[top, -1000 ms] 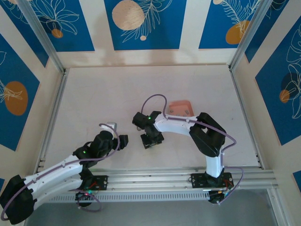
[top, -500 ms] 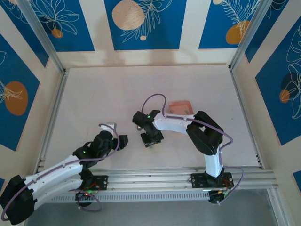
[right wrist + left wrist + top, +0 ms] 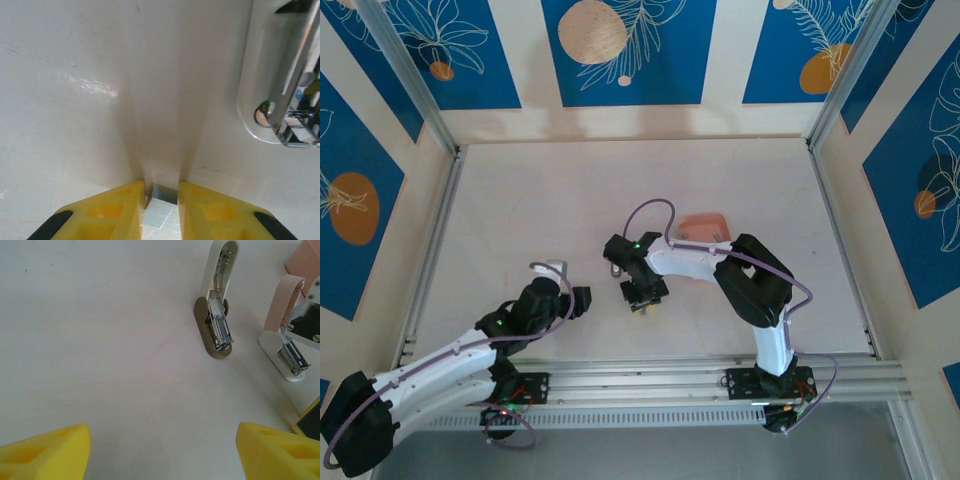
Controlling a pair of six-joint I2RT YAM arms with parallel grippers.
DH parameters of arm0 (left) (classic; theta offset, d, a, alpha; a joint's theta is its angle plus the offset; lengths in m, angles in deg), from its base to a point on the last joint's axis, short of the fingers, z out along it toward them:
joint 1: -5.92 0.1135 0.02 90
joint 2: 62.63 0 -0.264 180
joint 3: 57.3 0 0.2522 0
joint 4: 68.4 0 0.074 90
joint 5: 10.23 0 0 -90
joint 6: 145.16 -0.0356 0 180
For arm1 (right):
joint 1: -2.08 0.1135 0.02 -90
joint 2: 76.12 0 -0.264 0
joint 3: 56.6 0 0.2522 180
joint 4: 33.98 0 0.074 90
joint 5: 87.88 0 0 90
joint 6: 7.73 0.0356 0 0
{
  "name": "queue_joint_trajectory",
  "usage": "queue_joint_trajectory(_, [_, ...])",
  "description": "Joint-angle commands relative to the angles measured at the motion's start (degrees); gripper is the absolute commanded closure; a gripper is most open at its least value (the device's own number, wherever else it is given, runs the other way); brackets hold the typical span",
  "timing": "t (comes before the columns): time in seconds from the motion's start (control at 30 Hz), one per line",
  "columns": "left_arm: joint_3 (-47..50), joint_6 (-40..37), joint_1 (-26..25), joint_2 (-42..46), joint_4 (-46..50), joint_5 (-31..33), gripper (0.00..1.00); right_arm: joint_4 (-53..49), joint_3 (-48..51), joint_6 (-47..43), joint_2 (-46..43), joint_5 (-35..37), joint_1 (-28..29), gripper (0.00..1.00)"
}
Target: Load the staples into the stapler
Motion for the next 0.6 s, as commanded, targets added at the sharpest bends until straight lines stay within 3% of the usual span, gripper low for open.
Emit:
queue_joint_trajectory(0.0, [0.5,-0.1,1.0,0.0,0.0,0.6,0.24,0.7,-0.5,0.6,1.9,-2.5,0.0,0.76])
queue_joint_trajectory(0.3, [0.5,-0.4,1.1,-0.1,-0.3,0.1,0.24,-0.9,-0.3,3.1,-1.2,-0.1,0.3,0.62])
queue_joint_trajectory(0.57, [0.7,-0.7,1.4,-0.2,-0.9,-0.8,0.24,-0.9,1.0,10.6,-4.3,-0.8,0.3,0.54])
